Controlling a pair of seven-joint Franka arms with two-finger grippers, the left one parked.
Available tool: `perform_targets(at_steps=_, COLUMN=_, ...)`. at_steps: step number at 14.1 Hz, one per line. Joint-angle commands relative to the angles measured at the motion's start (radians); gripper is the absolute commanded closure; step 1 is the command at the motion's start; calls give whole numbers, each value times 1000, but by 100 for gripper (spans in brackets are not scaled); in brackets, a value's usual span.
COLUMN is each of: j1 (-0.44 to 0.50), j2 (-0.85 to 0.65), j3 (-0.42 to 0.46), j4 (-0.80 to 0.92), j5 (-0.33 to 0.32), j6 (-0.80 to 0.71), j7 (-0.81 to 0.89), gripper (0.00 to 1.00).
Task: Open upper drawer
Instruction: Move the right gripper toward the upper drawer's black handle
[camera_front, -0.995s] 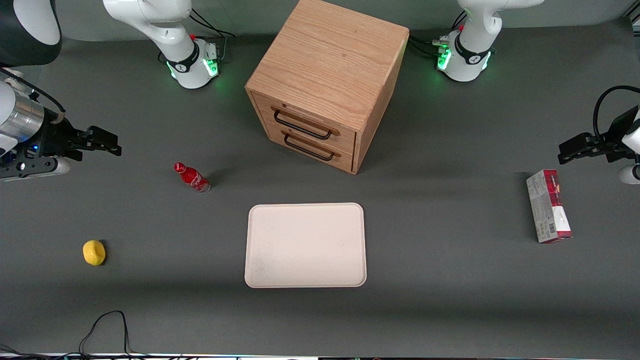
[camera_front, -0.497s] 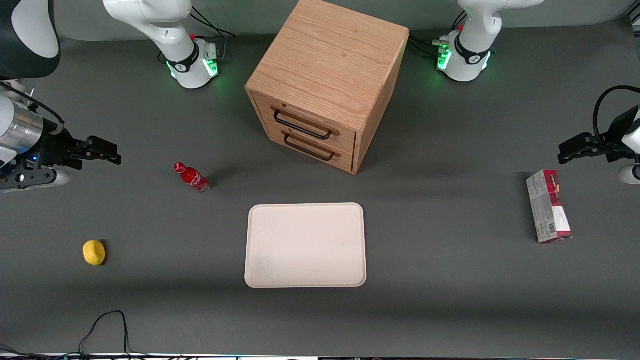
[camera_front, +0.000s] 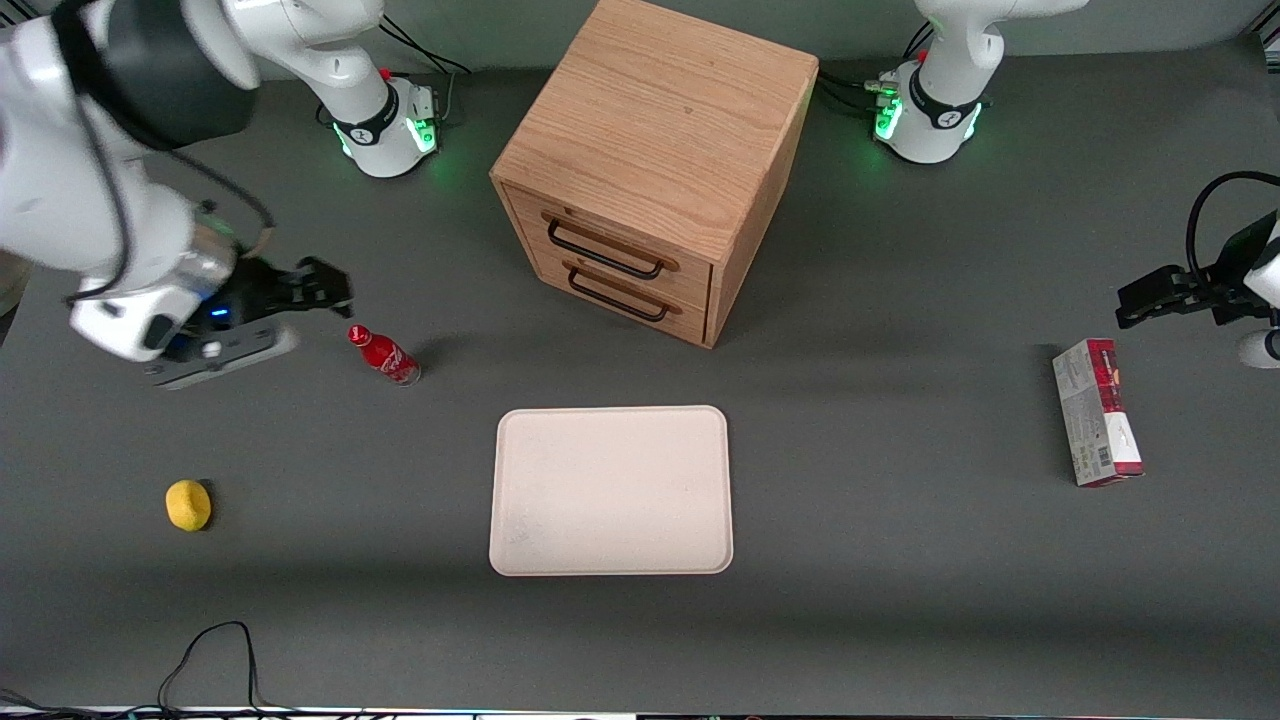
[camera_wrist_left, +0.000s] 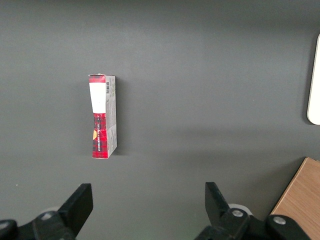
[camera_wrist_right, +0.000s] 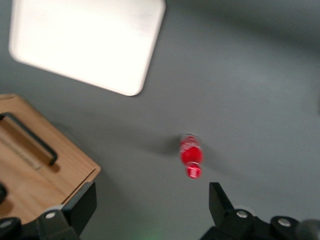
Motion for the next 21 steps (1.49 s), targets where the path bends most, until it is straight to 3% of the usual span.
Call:
perform_targets(at_steps=1, j1=57, j2=47, j3=-5, j4=44, j5=9, j6=-23, j7=-12, gripper=0)
perform_targets(at_steps=4, j1=182, j2=95, j3=-3, j4=46, j5=5, j6=-17, j7=-8, gripper=0)
perform_targets(at_steps=11, j1=262, j2=187, j3=7, j4=55, j5=11, j6=-9, j7=-60, gripper=0)
perform_targets(at_steps=12, j1=262, j2=204, j3=16, j4=64, j5=24, j6=-10, j7=-70, gripper=0)
perform_targets(at_steps=14, j1=262, j2=209, j3=21, j4=72, j5=134, j6=-13, j7=-81, gripper=0)
perform_targets(at_steps=15, j1=266, j2=212, j3=23, j4=72, j5=150, j6=-13, j7=-83, gripper=0)
perform_targets(at_steps=21, j1=311, j2=236, j3=32, j4=72, j5=158, j6=13, j7=-77, gripper=0)
